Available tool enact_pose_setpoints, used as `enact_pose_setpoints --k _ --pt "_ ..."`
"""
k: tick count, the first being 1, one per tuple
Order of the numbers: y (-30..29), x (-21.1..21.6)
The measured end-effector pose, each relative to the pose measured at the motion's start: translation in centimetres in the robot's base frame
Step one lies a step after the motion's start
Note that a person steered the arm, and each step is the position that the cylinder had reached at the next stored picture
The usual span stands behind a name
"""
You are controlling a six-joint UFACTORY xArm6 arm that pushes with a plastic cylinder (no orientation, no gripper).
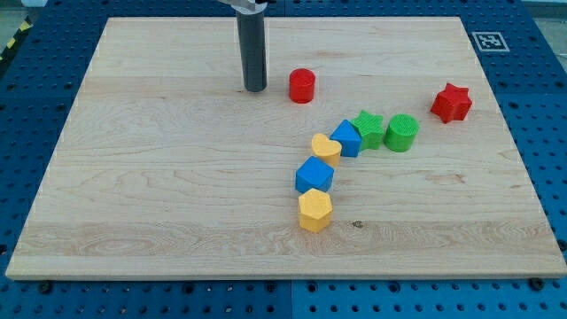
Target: Slide the red circle towards red star
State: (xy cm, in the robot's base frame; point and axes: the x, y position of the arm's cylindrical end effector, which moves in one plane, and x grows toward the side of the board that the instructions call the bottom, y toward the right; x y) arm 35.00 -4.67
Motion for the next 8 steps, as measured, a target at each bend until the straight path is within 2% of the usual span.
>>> enact_pose_setpoints --k 1,2,4,5,8 --pt "0.8 0.0" --pt "4.0 0.0" --pt "9.3 4.5" --pt "11.5 3.8" --pt "12.1 1.0"
